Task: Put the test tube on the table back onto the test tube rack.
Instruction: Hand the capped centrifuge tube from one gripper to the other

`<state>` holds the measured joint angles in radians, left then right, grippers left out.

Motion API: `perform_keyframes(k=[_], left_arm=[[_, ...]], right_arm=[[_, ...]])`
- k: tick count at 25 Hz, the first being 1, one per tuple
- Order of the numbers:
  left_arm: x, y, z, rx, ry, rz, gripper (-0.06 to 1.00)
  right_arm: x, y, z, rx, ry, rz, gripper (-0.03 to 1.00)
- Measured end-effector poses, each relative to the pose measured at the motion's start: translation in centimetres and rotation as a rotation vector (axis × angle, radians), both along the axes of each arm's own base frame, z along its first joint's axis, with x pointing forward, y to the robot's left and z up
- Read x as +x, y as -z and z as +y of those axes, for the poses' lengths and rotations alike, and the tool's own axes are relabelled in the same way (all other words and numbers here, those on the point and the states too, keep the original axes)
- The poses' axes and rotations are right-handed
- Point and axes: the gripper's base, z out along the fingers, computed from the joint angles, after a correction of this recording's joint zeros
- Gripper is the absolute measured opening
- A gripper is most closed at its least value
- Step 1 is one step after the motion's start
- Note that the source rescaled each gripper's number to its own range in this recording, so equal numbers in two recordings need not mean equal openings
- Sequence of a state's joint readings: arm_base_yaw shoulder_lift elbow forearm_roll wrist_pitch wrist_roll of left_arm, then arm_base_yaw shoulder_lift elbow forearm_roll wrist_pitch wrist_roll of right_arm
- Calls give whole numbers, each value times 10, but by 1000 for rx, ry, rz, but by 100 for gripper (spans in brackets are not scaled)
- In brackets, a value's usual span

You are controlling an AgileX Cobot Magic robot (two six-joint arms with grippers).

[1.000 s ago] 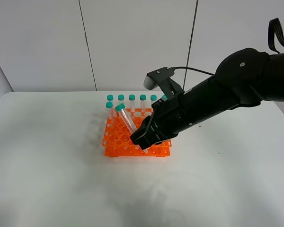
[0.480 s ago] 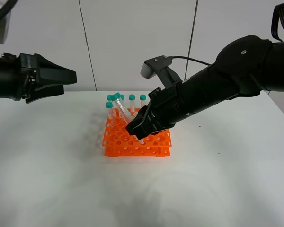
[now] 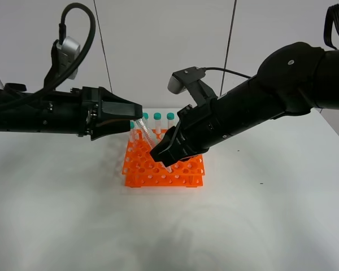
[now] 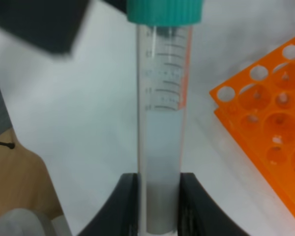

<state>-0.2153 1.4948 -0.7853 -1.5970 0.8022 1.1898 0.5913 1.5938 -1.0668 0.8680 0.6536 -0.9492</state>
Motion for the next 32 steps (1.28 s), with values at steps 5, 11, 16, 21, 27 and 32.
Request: perform_keyframes(k=[5, 11, 16, 21, 27, 32], left_arm=[[0, -1, -12, -40, -9, -16, 100], [0, 0, -14, -30, -2, -23, 100], [-1, 1, -14, -19, 7, -26, 100], [-1, 1, -13, -16, 3, -26, 95], [0, 1, -13, -12, -2, -26, 85], [0, 1, -13, -10, -5, -26, 74]], right_arm=[[-4, 1, 0, -4, -30, 37, 3], [-5, 1, 0, 1, -14, 57, 3], [-4, 1, 0, 6, 9, 71, 3], [-4, 1, 0, 8, 15, 75, 3], [-4, 1, 0, 11, 29, 88, 3], [-3, 1, 0, 16, 51, 102, 3]])
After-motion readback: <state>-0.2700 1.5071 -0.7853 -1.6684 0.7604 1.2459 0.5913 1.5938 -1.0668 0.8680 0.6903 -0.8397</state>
